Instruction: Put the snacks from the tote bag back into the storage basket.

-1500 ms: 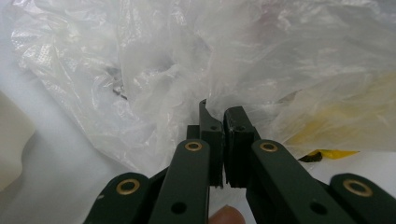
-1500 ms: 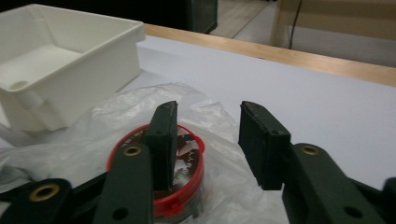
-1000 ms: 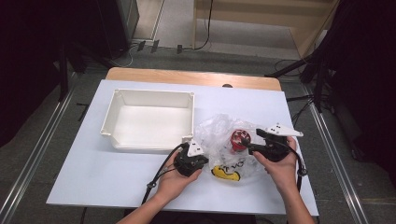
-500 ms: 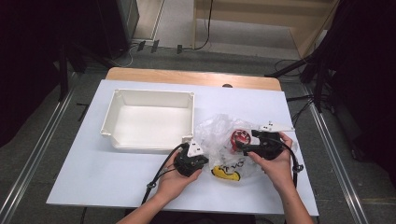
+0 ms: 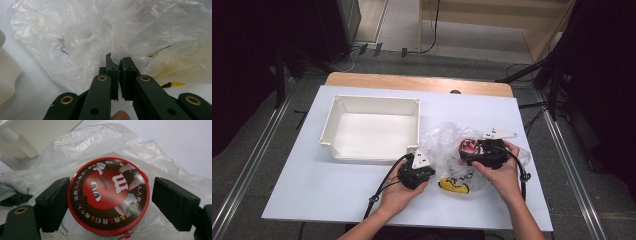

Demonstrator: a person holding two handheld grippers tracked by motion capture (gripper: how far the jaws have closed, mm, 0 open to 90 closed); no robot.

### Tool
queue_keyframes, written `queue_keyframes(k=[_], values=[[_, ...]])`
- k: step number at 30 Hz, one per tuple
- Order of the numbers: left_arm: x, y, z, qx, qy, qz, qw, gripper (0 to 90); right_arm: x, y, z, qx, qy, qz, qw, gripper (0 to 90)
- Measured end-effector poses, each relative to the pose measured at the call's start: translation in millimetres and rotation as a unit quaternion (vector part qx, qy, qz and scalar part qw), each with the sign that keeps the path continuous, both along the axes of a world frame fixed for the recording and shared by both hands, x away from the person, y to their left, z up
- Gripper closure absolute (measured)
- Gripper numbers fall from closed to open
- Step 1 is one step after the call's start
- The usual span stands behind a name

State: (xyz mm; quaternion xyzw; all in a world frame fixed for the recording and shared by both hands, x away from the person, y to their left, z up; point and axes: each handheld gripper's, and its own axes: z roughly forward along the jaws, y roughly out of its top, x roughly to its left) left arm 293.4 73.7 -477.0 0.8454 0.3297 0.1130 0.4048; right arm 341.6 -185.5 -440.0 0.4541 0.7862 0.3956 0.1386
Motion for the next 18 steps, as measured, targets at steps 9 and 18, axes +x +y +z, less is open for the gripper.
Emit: queue_keyframes(k=[9, 18], values=[[0.0, -1.0, 0.1, 0.009, 0.001, -0.002, 1.0, 87.6, 1.7, 3.3, -5.2, -0.014, 0.033, -0.006, 0.9993, 18.3], [0.2, -1.0, 0.1, 0.009, 0.002, -0.002, 1.0, 87.6, 4.3, 8.0, -2.5, -0.037, 0.053, -0.006, 0.9979, 21.2]])
